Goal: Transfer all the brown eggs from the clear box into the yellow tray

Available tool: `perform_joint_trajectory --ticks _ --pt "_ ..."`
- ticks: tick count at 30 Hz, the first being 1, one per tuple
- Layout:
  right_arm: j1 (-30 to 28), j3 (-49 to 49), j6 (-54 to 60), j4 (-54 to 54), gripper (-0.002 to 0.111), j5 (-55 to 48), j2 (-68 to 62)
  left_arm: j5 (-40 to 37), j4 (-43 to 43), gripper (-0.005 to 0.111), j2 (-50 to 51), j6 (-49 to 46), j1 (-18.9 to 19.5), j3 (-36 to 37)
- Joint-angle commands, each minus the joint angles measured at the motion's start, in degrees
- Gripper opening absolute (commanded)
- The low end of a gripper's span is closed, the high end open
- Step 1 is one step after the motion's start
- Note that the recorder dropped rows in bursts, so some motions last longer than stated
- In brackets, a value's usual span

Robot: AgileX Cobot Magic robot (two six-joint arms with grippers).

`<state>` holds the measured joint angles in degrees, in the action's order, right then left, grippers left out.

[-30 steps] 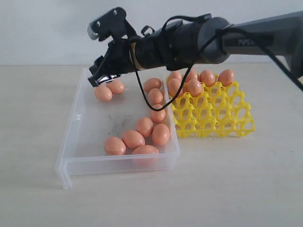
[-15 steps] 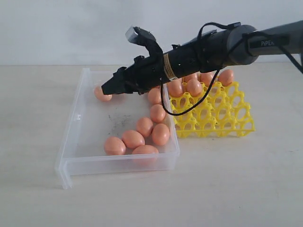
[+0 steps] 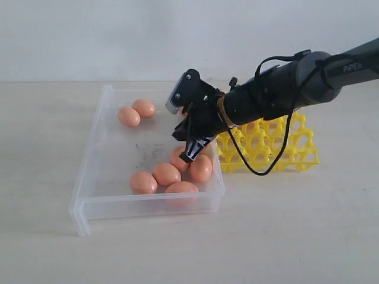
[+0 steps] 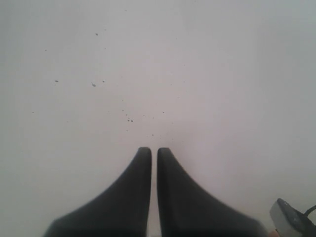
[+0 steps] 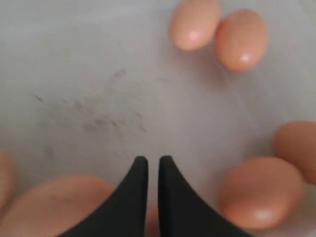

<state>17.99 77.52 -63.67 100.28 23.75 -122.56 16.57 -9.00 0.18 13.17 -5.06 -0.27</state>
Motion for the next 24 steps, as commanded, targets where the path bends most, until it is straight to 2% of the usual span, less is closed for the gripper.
perform_joint_trajectory --ticks 1,4,7,9,11,15,18,22,23,24 --pt "4.0 -2.43 11.02 -0.33 0.0 -26.19 1.83 -0.21 0.42 0.004 -0.18 0.23 -0.34 0.27" --pt "7.42 -2.59 10.19 -0.33 0.0 -45.22 2.06 -0.21 0.42 0.004 -0.18 0.23 -0.34 0.27" --pt "8.9 -2.83 9.52 -0.33 0.0 -46.88 3.16 -0.21 0.42 0.004 -0.18 0.23 -0.34 0.27" --pt "8.97 -2.83 3.75 -0.33 0.0 -39.75 4.96 -0.21 0.42 0.004 -0.18 0.23 -0.34 0.27" --pt "8.97 -2.83 -7.58 -0.33 0.0 -30.45 7.53 -0.38 0.42 0.004 -0.18 0.23 -0.34 0.27" --pt "8.97 -4.14 -22.69 -0.33 0.0 -21.42 12.17 -0.38 0.42 0.004 -0.18 0.23 -0.34 0.27" --pt "8.97 -6.55 -25.82 -0.33 0.0 -2.07 16.94 -0.38 0.42 0.004 -0.18 0.23 -0.34 0.27" --pt "8.31 -9.21 -39.39 -0.33 0.0 21.36 20.8 -0.38 0.42 0.004 -0.18 0.23 -0.34 0.27" --pt "8.2 -9.94 -43.85 -0.33 0.002 32.4 20.68 -0.38 0.42 0.004 -0.18 0.23 -0.34 0.27" --pt "8.2 -10.47 -43.99 -0.33 0.004 38.77 20.39 -0.38 0.42 0.004 -0.18 0.23 -0.34 0.27"
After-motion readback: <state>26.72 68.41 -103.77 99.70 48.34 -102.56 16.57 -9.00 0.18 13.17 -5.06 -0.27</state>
